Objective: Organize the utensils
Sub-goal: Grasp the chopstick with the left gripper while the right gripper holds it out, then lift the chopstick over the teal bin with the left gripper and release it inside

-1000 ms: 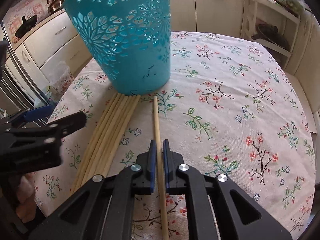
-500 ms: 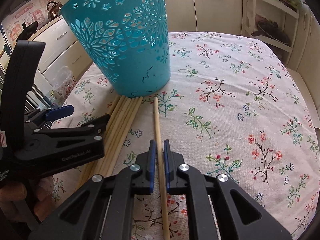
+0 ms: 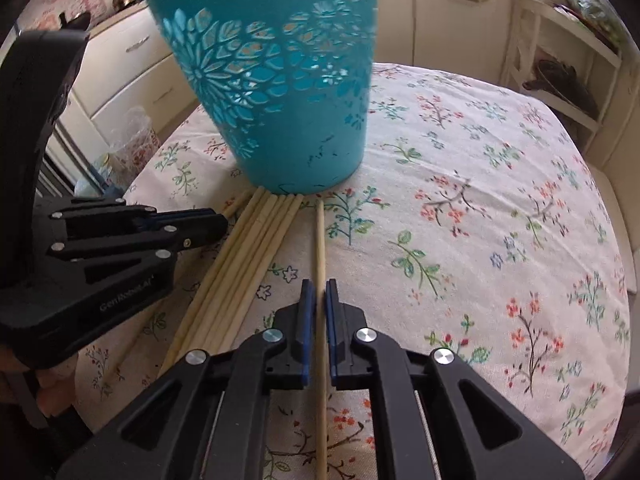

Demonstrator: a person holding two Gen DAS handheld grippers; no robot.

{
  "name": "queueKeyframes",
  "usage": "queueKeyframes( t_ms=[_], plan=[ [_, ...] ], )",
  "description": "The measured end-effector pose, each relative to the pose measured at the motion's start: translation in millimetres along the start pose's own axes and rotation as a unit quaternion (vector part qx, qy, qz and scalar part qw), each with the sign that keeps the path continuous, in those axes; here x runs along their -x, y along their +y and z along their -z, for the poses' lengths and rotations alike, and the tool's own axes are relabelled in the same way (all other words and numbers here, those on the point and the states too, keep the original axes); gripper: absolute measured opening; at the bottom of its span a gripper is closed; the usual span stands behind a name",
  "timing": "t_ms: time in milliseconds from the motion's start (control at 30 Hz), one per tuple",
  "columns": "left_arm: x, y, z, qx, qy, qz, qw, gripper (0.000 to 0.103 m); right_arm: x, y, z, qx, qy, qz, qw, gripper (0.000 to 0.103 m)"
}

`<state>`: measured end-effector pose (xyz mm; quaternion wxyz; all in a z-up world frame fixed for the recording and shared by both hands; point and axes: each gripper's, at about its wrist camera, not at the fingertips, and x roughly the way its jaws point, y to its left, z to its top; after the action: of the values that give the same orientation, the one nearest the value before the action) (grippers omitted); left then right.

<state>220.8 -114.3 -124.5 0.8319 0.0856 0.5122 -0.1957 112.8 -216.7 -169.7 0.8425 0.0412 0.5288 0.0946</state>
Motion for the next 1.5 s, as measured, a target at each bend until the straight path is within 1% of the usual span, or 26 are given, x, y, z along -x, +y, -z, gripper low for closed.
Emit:
queueKeyframes(
  t_ms=[67,133,200,267,300,367,433,533,600,633,667,767,833,867,900,933,967,1000,1100,1133,1167,1233,1300,1367,1433,1500],
  plan=[
    [-1.2,-1.2,-3.9,-0.005,0.007,-0.006,0.9999,0.006,-3.0,4.7,-2.9,0.016,0.002,0.008,1.0,0.008],
    [-0.7,-4.9,-4.1,-0.021,0.006,-0.016,0.9996,0.005,-4.1,6.4,-3.1,0.024,-0.001,0.015,1.0,0.006],
    [3.4,-4.5,1.1,-0.02,0.007,-0.007,0.9997,0.005,-3.0,-1.8,-1.1,-0.001,-0.005,-0.002,1.0,0.006],
    [13.7,3.1,6.3,-0.005,0.002,0.008,1.0,0.005,-1.5,-13.6,1.3,-0.035,-0.005,-0.027,0.999,0.006],
    [22.2,7.5,9.4,0.005,-0.005,0.017,0.9998,0.005,-0.7,-19.1,2.6,-0.052,-0.005,-0.039,0.998,0.006],
    [54.2,23.3,12.9,0.029,-0.034,0.037,0.9983,0.005,-0.5,-29.7,5.2,-0.086,-0.007,-0.063,0.994,0.006],
    [89.5,35.4,8.5,0.043,-0.072,0.05,0.9952,0.005,-1.2,-34.3,5.9,-0.106,-0.007,-0.076,0.991,0.006],
    [152.3,46.4,-18.2,0.056,-0.163,0.07,0.9826,0.005,-1.8,-34.3,5.5,-0.115,-0.008,-0.081,0.99,0.006],
    [187.7,46.1,-46.1,0.06,-0.232,0.079,0.9676,0.005,-2.0,-35.1,5.8,-0.119,-0.009,-0.083,0.989,0.006],
    [196.7,45.1,-57.1,0.061,-0.253,0.082,0.9621,0.005,-2.1,-35.6,6.3,-0.122,-0.01,-0.085,0.989,0.006],
    [206.6,43.7,-69.6,0.064,-0.28,0.084,0.9542,0.005,-2.0,-36.1,6.7,-0.123,-0.012,-0.087,0.989,0.006],
    [220.2,37.5,-99.5,0.077,-0.344,0.088,0.9317,0.005,-0.3,-39.5,6.9,-0.126,-0.016,-0.09,0.988,0.006],
    [221.1,33.2,-116.2,0.089,-0.373,0.091,0.9192,0.005,-1.4,-39.6,7.8,-0.127,-0.02,-0.091,0.988,0.006],
    [217.8,29.3,-126.2,0.093,-0.396,0.081,0.9101,0.005,-1.4,-39.4,7.8,-0.127,-0.021,-0.091,0.988,0.006],
    [212.4,25.5,-132.6,0.092,-0.406,0.071,0.9065,0.005,-1.4,-39.2,7.8,-0.126,-0.022,-0.09,0.988,0.006],
    [207.7,20.6,-137.8,0.095,-0.41,0.062,0.9051,0.005,-1.9,-38.5,7.0,-0.127,-0.023,-0.09,0.988,0.006],
    [197.2,16.9,-142.9,0.097,-0.413,0.048,0.9044,0.005,-1.9,-38.2,6.8,-0.125,-0.023,-0.089,0.988,0.006],
    [185.8,14.5,-145.5,0.097,-0.407,0.04,0.9074,0.005,-1.8,-37.6,6.4,-0.123,-0.024,-0.087,0.988,0.006],
    [151.8,12.3,-146.8,0.099,-0.378,0.029,0.9201,0.005,-1.0,-32.2,5.9,-0.106,-0.024,-0.074,0.991,0.006],
    [146.4,12.6,-144.2,0.098,-0.373,0.026,0.9223,0.005,-0.8,-29.6,5.1,-0.096,-0.023,-0.067,0.993,0.006],
    [137.1,12.7,-142.0,0.097,-0.362,0.021,0.927,0.005,-1.7,-25.7,4.9,-0.089,-0.023,-0.061,0.994,0.006],
    [126.8,17.6,-135.6,0.093,-0.346,0.021,0.9334,0.005,-1.7,-21.1,4.2,-0.073,-0.022,-0.049,0.996,0.006],
    [118.8,19.8,-129.0,0.084,-0.331,0.013,0.9398,0.005,-1.9,-16.5,3.8,-0.056,-0.023,-0.037,0.998,0.006],
    [118.3,24.6,-121.9,0.086,-0.33,0.017,0.94,0.005,-2.4,-14.0,3.4,-0.044,-0.023,-0.03,0.998,0.008],
    [120.3,31.3,-120.1,0.092,-0.326,0.027,0.9406,0.005,-3.8,-14.6,3.2,-0.051,-0.024,-0.039,0.998,0.012],
    [123.6,36.4,-123.9,0.099,-0.323,0.042,0.9403,0.005,-3.5,-16.0,3.6,-0.055,-0.025,-0.043,0.997,0.013]
  ],
)
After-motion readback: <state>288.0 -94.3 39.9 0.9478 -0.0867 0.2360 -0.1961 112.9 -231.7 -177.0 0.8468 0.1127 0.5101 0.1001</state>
